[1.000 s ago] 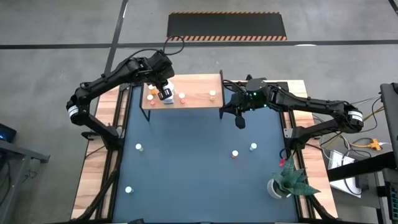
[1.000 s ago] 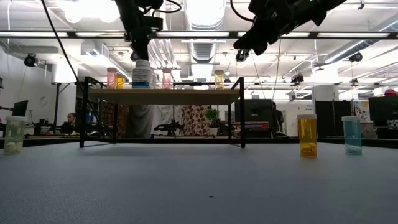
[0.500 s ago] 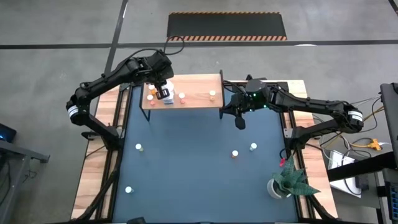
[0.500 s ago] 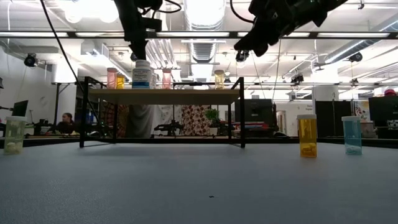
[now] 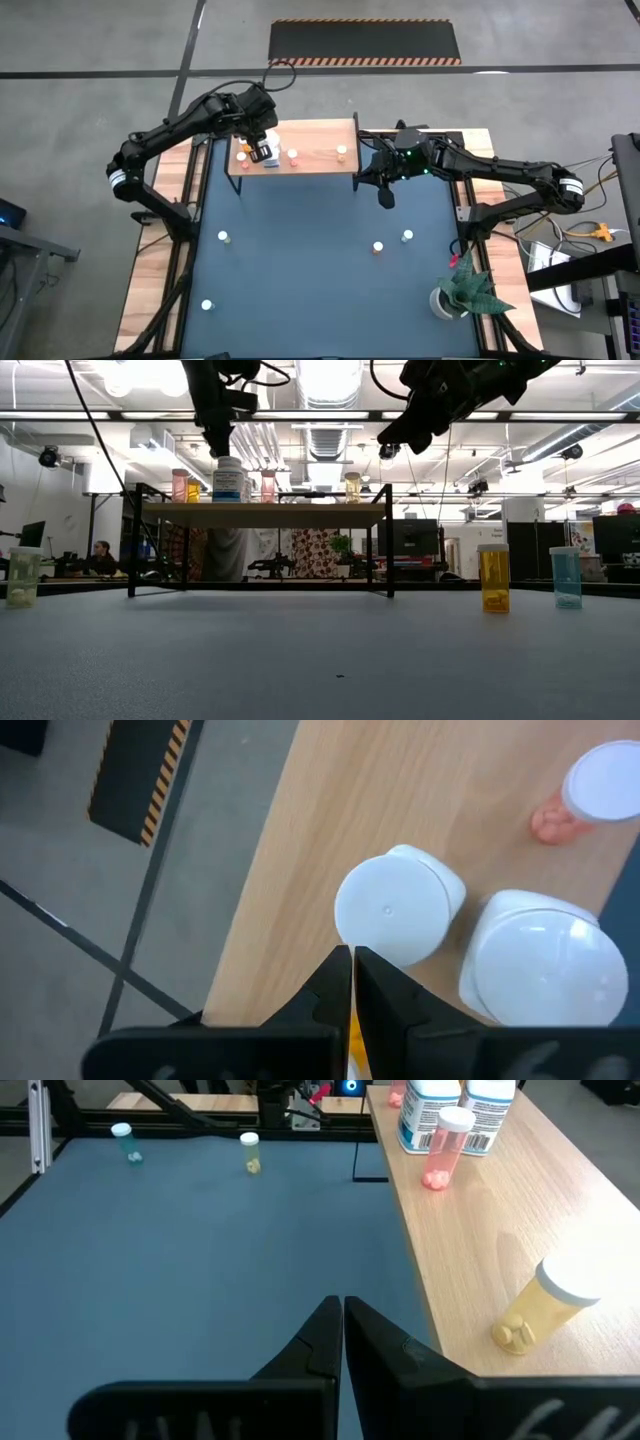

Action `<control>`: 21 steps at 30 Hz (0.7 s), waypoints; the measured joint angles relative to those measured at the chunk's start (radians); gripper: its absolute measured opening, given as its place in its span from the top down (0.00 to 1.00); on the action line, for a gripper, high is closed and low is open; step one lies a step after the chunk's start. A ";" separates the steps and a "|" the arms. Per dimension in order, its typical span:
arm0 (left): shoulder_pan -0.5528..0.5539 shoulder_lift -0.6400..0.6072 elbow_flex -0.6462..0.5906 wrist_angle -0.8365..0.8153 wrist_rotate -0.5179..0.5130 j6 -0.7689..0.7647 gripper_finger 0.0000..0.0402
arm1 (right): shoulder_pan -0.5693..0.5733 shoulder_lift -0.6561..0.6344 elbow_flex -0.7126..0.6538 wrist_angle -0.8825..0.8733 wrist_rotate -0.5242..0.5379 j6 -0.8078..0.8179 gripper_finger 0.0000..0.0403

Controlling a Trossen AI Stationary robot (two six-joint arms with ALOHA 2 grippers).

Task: Pick and place medicine bottles onto shelf by color
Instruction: Put the white pill bottle on the shelf

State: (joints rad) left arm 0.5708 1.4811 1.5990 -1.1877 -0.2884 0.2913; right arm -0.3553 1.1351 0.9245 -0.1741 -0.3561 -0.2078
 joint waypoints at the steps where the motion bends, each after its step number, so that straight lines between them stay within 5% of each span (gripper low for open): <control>1: -0.002 0.000 0.000 0.001 0.000 0.000 1.00 | 0.000 0.000 0.000 0.000 0.000 -0.001 0.98; 21: -0.014 -0.004 0.010 -0.034 0.049 -0.017 1.00 | 0.000 0.000 -0.010 0.000 0.000 0.006 0.98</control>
State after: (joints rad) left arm 0.5571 1.4768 1.6093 -1.2215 -0.2398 0.2741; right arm -0.3553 1.1351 0.9142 -0.1738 -0.3561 -0.2016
